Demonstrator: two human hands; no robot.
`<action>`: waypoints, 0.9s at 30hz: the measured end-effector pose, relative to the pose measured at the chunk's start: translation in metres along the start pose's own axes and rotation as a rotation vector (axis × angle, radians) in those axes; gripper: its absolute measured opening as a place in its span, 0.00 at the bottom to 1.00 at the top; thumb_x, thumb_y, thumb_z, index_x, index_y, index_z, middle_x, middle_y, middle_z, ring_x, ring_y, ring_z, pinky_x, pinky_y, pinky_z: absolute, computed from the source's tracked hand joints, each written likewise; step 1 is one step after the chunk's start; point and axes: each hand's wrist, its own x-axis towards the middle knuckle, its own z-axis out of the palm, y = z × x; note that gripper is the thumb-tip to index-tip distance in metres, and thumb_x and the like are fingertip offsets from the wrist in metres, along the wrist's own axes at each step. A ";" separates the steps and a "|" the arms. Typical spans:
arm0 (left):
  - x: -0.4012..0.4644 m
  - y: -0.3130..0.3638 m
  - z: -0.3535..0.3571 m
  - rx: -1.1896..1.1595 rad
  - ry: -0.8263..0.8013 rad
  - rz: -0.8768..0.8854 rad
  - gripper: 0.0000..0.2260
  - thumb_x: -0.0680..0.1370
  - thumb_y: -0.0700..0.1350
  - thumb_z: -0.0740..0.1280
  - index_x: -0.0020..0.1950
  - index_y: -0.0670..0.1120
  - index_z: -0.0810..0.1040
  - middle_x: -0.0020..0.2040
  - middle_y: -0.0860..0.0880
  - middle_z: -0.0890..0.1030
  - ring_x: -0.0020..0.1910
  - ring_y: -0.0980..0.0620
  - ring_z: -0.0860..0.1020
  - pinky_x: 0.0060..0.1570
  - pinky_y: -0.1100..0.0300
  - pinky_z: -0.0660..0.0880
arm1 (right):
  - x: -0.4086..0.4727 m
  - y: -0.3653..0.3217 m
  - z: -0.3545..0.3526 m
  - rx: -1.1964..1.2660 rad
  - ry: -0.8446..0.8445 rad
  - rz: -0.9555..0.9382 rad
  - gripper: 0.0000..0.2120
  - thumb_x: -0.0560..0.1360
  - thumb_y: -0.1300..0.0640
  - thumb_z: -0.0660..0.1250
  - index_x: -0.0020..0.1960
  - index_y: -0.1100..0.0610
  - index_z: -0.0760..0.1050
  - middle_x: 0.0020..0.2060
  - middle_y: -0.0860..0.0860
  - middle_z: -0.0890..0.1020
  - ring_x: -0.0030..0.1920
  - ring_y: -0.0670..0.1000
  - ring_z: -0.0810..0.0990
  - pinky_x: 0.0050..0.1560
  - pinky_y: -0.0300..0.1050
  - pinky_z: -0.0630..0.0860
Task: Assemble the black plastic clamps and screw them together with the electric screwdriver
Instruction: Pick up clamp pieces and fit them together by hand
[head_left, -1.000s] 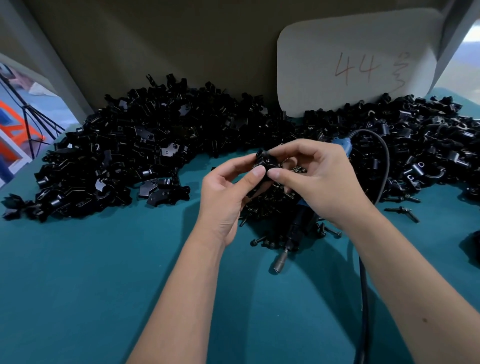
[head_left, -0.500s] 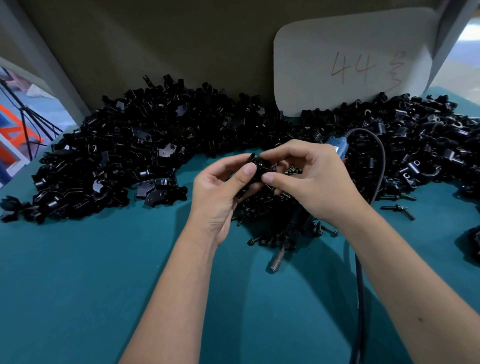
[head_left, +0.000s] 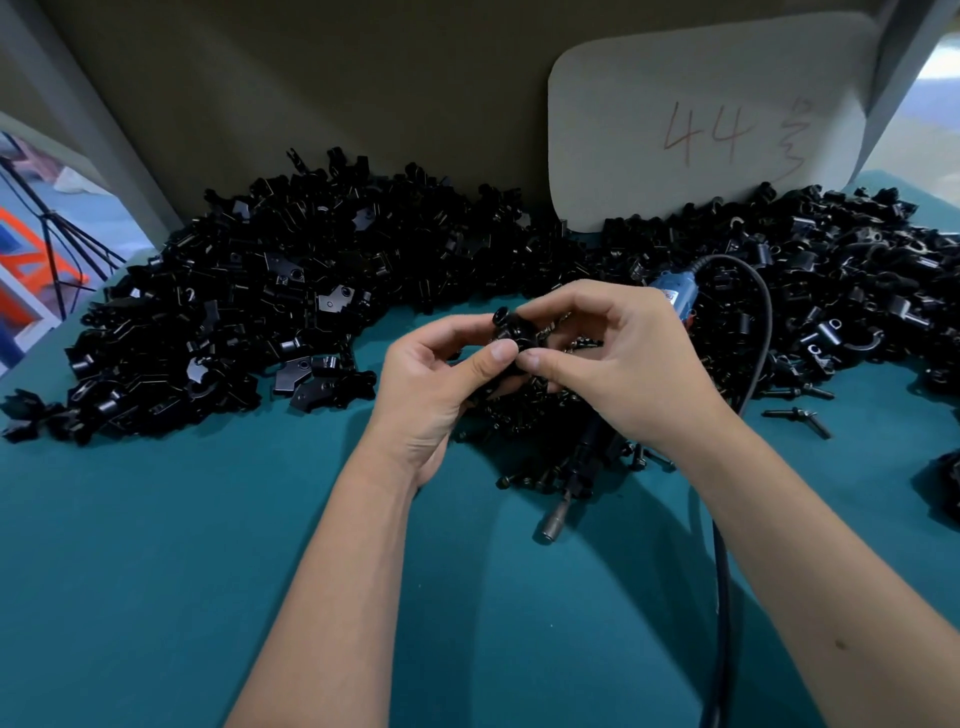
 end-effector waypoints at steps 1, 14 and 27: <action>0.000 0.001 -0.002 0.003 -0.001 0.007 0.10 0.69 0.40 0.76 0.50 0.43 0.86 0.46 0.45 0.87 0.44 0.48 0.86 0.44 0.58 0.83 | 0.000 0.000 0.001 -0.009 0.004 0.005 0.13 0.72 0.64 0.81 0.53 0.51 0.86 0.44 0.47 0.86 0.42 0.53 0.85 0.40 0.46 0.84; 0.011 0.006 -0.027 -0.197 0.437 0.064 0.01 0.79 0.39 0.73 0.48 0.42 0.84 0.39 0.50 0.85 0.39 0.49 0.85 0.42 0.64 0.81 | -0.008 -0.003 0.030 -0.855 -0.394 -0.146 0.13 0.79 0.51 0.73 0.64 0.47 0.82 0.57 0.45 0.79 0.59 0.50 0.71 0.62 0.52 0.74; 0.010 0.002 -0.019 -0.181 0.393 0.001 0.02 0.79 0.40 0.74 0.49 0.42 0.85 0.43 0.47 0.85 0.42 0.47 0.86 0.44 0.63 0.81 | -0.013 -0.012 0.047 -1.005 -0.518 -0.038 0.07 0.82 0.63 0.66 0.57 0.54 0.78 0.52 0.50 0.75 0.53 0.54 0.78 0.55 0.51 0.77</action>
